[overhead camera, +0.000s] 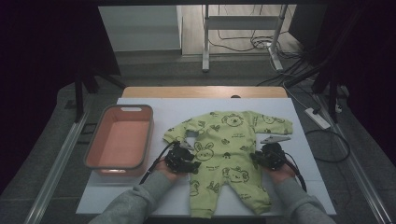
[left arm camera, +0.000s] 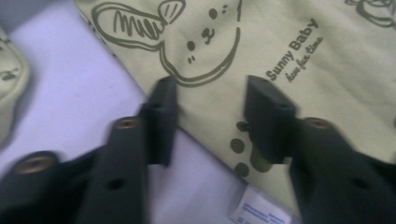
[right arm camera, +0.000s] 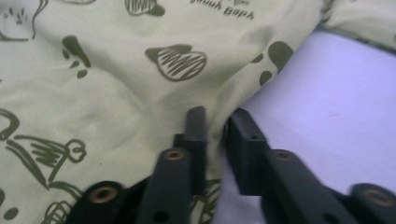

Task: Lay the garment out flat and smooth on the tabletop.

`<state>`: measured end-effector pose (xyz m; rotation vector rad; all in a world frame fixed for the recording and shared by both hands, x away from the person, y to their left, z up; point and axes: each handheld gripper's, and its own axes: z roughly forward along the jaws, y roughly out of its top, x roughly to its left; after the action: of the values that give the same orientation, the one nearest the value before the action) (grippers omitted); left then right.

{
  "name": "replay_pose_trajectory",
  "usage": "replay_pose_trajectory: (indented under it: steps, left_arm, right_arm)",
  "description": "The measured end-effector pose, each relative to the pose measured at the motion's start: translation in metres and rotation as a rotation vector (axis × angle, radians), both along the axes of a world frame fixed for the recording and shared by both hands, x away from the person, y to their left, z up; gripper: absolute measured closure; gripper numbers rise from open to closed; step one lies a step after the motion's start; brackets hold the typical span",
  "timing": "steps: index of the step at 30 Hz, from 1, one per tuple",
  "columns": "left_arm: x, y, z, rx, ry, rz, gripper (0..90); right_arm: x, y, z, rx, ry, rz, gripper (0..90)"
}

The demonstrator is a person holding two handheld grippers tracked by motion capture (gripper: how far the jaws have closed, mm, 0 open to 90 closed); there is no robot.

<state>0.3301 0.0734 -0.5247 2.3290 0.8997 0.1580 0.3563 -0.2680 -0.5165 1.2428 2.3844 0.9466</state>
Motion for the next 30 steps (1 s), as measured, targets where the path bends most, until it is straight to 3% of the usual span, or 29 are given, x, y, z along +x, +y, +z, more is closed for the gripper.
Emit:
replay_pose_trajectory:
  steps: [4, 7, 13, 21, 24, 27, 30]
  left_arm:
    - [-0.001, -0.001, -0.001, 0.035, -0.049, -0.014, 84.7]
    - [0.000, 0.001, -0.002, 0.023, -0.039, -0.025, 89.3]
    - [-0.003, 0.002, -0.001, 0.025, -0.033, -0.041, 89.8]
    - [-0.013, 0.005, -0.001, -0.010, 0.011, -0.073, 89.7]
    - [-0.017, 0.006, 0.000, -0.008, 0.022, -0.091, 89.7]
    - [-0.022, 0.006, 0.000, -0.006, 0.016, -0.096, 89.6]
    - [-0.022, 0.008, 0.000, -0.006, 0.005, -0.083, 88.5]
  right_arm:
    - [-0.002, 0.001, 0.001, -0.015, 0.000, 0.005, 86.9]
    - [-0.004, -0.001, 0.002, -0.015, 0.007, 0.005, 87.3]
    - [-0.015, -0.010, 0.002, 0.003, 0.025, 0.010, 87.6]
    - [-0.037, -0.012, 0.003, -0.017, 0.027, 0.044, 87.6]
    - [-0.041, -0.014, 0.004, -0.004, 0.048, 0.053, 87.6]
    - [-0.046, -0.013, 0.004, 0.004, 0.064, 0.058, 87.6]
    - [-0.048, -0.013, 0.005, 0.002, 0.050, 0.064, 86.6]
